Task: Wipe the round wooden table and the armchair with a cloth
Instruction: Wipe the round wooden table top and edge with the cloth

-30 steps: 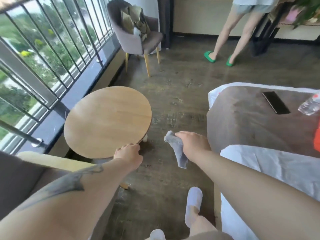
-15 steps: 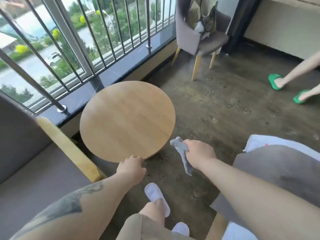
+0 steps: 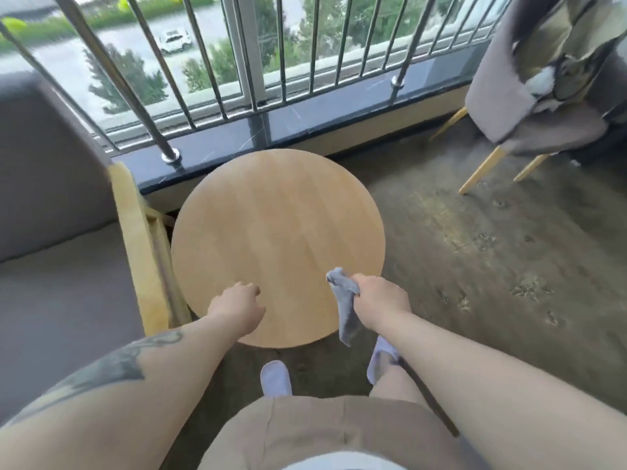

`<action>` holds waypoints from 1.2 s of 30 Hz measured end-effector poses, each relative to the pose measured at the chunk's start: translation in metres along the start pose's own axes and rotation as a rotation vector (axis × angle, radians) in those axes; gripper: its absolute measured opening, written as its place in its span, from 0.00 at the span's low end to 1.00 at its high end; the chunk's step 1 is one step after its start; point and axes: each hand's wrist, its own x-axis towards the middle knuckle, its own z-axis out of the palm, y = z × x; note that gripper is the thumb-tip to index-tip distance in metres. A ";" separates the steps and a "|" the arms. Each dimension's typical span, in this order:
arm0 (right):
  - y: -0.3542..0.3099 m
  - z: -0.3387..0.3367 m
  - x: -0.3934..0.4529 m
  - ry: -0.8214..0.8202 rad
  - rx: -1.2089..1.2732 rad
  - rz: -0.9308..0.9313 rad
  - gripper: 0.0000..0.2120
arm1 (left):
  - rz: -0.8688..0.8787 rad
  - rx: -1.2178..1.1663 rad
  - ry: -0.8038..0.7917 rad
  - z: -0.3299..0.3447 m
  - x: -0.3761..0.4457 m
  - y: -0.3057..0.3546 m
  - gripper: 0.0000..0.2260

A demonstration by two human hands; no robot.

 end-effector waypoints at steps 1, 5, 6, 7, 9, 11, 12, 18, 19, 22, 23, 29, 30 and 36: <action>0.005 -0.008 0.012 0.005 -0.034 -0.023 0.07 | -0.023 -0.021 0.010 -0.002 0.005 0.008 0.18; 0.029 -0.044 0.082 0.022 -0.227 -0.228 0.09 | -0.191 -0.277 0.030 0.003 0.020 0.055 0.19; 0.032 -0.048 0.097 0.018 -0.242 -0.298 0.10 | -0.239 -0.349 0.034 0.007 0.019 0.068 0.18; 0.034 -0.048 0.111 0.024 -0.245 -0.361 0.10 | -0.276 -0.408 0.043 0.013 0.019 0.080 0.18; 0.039 -0.036 0.140 0.056 -0.250 -0.495 0.10 | -0.354 -0.507 0.067 0.026 0.022 0.101 0.18; 0.044 -0.016 0.162 0.021 -0.310 -0.652 0.12 | -0.436 -0.586 0.103 0.037 0.029 0.118 0.18; 0.048 -0.003 0.171 -0.042 -0.397 -0.730 0.14 | -0.471 -0.624 0.119 0.043 0.033 0.125 0.18; 0.087 0.055 0.209 -0.123 -0.552 -0.896 0.21 | -0.513 -0.824 0.297 0.097 0.070 0.149 0.18; 0.086 0.061 0.213 0.015 -0.414 -0.945 0.20 | -0.495 -0.841 0.376 0.108 0.076 0.153 0.18; 0.066 0.080 0.222 0.111 -0.324 -0.925 0.24 | -0.486 -0.874 0.574 0.137 0.088 0.164 0.20; 0.061 0.087 0.223 0.029 -0.369 -0.865 0.25 | -0.484 -0.874 0.615 0.144 0.089 0.168 0.20; 0.127 0.096 0.257 0.023 -0.520 -0.994 0.27 | -0.380 -0.780 0.728 0.174 0.116 0.185 0.22; 0.125 0.092 0.270 0.054 -0.459 -0.905 0.27 | -0.376 -0.766 0.730 0.176 0.120 0.189 0.23; 0.115 0.105 0.267 0.045 -0.369 -0.996 0.29 | -0.585 -0.785 0.736 0.172 0.158 0.227 0.26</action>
